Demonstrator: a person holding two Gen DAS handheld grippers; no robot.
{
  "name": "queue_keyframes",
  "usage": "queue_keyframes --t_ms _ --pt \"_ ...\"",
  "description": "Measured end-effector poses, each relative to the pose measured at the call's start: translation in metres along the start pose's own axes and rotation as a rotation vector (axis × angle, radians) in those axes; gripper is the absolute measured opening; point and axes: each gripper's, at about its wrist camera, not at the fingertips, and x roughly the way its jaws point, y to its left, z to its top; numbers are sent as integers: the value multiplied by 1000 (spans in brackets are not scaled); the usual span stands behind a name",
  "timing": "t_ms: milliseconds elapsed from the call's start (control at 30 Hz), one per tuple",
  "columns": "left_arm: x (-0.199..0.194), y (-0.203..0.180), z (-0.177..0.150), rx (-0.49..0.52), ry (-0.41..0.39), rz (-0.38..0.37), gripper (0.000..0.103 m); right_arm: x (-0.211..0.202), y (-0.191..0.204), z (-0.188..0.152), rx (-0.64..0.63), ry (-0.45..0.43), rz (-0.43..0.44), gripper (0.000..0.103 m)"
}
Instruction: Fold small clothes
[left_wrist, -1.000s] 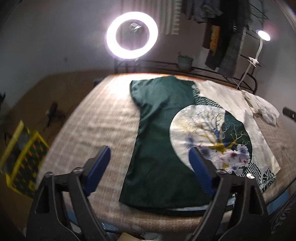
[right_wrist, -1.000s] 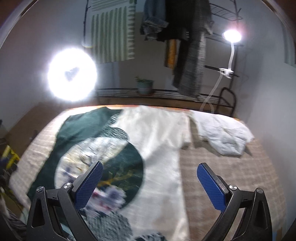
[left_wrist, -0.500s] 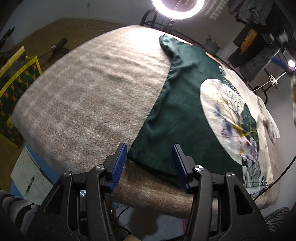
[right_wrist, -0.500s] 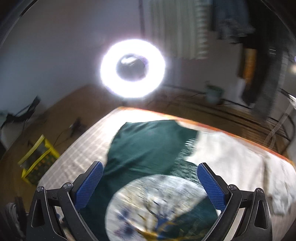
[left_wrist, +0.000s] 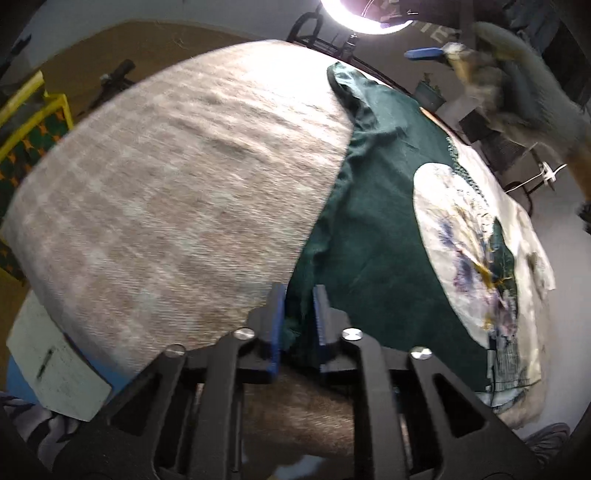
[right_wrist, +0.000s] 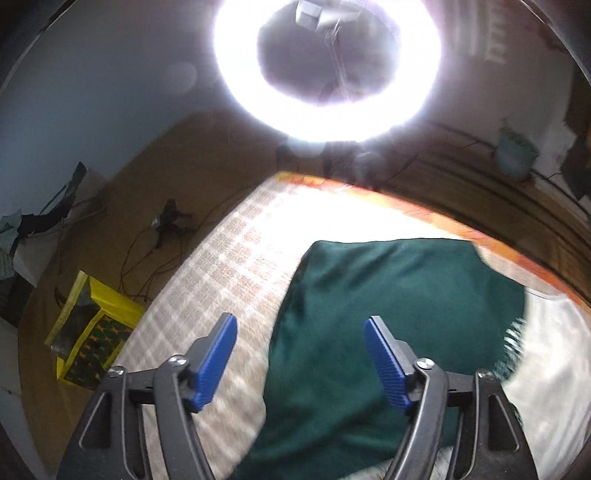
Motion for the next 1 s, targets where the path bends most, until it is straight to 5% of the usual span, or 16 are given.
queue_keyframes --t_ms 300,500,700,833,1000 --pt "2 -2 1 -31 24 -81 1 105 18 29 -61 123 -60 56" --pt "2 -1 3 -43 22 -93 0 139 21 35 -114 167 -123 48" --pt "0 0 2 -37 12 -93 0 153 17 32 -151 205 -179 30" --pt "-4 1 2 -37 0 -101 0 149 13 32 -162 195 -206 3" --pt "-15 -4 2 -21 -29 -119 0 124 -1 36 -111 144 -175 0"
